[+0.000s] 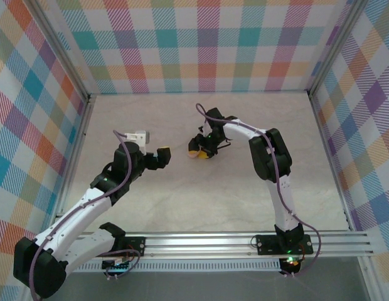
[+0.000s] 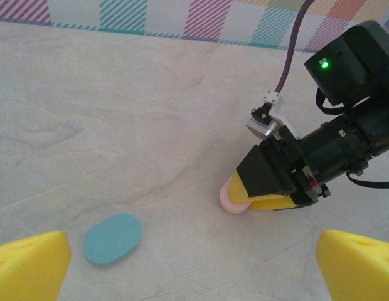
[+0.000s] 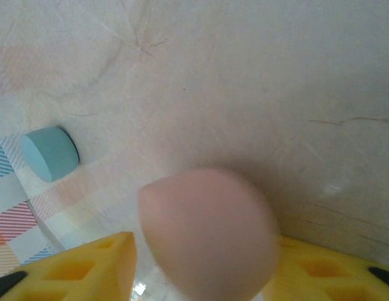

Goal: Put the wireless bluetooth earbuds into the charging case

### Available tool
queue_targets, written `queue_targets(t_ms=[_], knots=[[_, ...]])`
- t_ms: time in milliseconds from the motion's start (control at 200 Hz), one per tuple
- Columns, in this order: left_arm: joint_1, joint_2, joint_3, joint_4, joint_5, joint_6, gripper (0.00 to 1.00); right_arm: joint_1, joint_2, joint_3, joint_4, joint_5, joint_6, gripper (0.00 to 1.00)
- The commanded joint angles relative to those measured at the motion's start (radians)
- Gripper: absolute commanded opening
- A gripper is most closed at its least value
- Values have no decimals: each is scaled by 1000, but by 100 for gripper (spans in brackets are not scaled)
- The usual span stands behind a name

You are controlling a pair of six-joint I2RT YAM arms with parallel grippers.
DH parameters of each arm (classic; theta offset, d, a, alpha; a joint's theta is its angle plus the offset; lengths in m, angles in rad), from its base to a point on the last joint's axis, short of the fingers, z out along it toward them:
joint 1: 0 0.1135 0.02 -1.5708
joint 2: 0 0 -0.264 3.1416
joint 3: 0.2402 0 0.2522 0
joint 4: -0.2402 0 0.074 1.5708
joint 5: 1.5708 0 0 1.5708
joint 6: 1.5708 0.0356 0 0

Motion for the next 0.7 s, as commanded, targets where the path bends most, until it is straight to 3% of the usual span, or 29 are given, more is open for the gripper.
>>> queue_targets(t_ms=[0, 105, 145, 375, 535, 695], knots=[[15, -27, 17, -71, -9, 24, 100, -5, -18, -15, -87, 123, -14, 66], [15, -41, 25, -81, -15, 32, 100, -5, -57, -19, -94, 155, -12, 85], [15, -41, 32, -86, -18, 37, 100, -6, -75, -20, -98, 169, -13, 100], [27, 7, 89, -134, -87, 109, 100, -17, -254, -74, -90, 292, -52, 100], [64, 40, 108, -107, -141, 164, 100, -23, -455, -189, -18, 535, -156, 100], [126, 115, 96, -46, -146, 247, 100, -35, -659, -387, 166, 812, -326, 100]])
